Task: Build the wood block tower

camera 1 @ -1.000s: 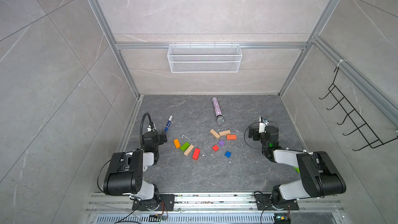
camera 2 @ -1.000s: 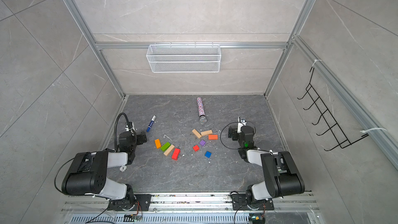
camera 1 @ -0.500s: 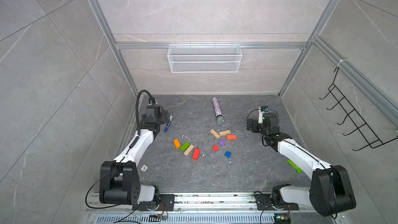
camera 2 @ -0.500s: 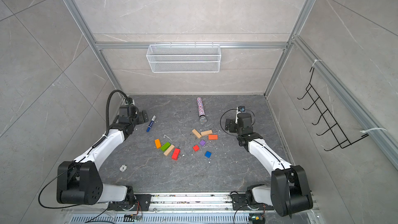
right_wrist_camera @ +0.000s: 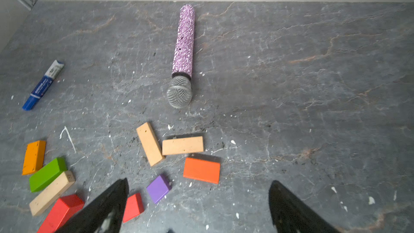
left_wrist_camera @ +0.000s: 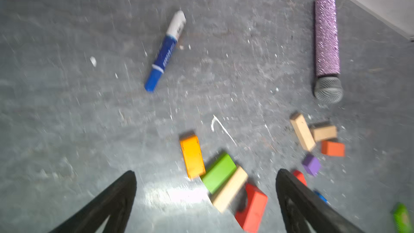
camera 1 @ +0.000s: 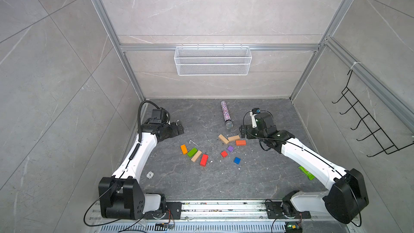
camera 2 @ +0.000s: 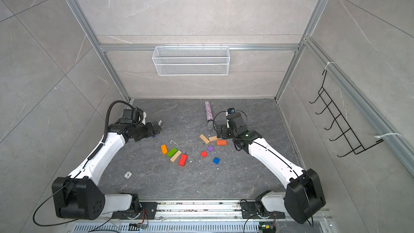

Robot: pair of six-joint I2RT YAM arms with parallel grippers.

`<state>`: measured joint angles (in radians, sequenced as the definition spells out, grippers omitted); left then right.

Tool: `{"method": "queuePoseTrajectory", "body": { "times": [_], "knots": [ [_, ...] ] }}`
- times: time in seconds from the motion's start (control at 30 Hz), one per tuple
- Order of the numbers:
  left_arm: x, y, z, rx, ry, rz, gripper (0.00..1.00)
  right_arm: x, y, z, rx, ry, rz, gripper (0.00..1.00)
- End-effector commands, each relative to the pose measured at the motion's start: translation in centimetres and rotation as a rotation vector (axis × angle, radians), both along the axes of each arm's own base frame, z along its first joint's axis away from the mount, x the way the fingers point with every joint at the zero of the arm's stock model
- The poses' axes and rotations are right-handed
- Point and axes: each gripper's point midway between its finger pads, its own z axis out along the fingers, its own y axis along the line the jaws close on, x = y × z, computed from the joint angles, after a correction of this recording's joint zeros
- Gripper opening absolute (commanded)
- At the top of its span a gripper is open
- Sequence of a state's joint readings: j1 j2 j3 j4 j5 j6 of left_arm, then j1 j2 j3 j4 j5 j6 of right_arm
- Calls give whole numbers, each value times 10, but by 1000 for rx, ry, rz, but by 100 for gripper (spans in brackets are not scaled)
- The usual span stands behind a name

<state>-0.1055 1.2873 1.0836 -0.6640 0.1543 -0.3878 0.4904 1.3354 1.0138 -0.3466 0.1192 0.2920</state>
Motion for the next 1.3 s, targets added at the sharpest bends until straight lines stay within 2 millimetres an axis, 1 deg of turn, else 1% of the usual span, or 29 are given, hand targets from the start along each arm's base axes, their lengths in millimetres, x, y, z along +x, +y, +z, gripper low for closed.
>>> {"method": "queuePoseTrajectory", "body": {
  "times": [0.0,0.03,0.1,0.17,0.23,0.3,0.4,0.5,0.67,0.8,0.87,0.97,1.03,1.27],
  "knots": [
    [-26,-1,11,-47,9,38,100,-10,5,-10,36,88,3,99],
    [-29,-1,11,-49,6,38,100,-11,8,-11,44,102,1,99],
    [-35,-7,11,-78,-2,2,100,-11,9,-13,47,124,-32,99],
    [-42,-12,6,-89,4,-35,100,-14,16,-14,43,118,-14,98],
    [-51,-11,1,-71,32,-61,100,-17,23,-14,32,116,3,99],
    [-59,-5,-3,-25,59,-70,100,-24,37,-16,3,128,60,99],
    [-65,-1,-7,1,29,-72,100,-33,57,-21,-71,117,140,99],
    [-66,-2,1,-11,-3,-75,100,-43,80,-27,-99,108,232,99],
    [-69,1,3,-27,-26,-25,100,-58,131,-36,-128,126,436,98],
    [-65,-2,3,-52,-32,-23,100,-65,163,-45,-210,115,537,99],
    [-61,0,2,-56,-26,-18,100,-70,177,-51,-224,121,585,99],
    [-57,5,0,-87,-14,6,100,-80,198,-62,-218,152,659,99],
    [-56,7,1,-112,-16,16,100,-83,209,-70,-228,155,679,99],
    [-55,14,4,-122,-27,46,100,-84,243,-93,-215,180,718,99]
  ]
}}
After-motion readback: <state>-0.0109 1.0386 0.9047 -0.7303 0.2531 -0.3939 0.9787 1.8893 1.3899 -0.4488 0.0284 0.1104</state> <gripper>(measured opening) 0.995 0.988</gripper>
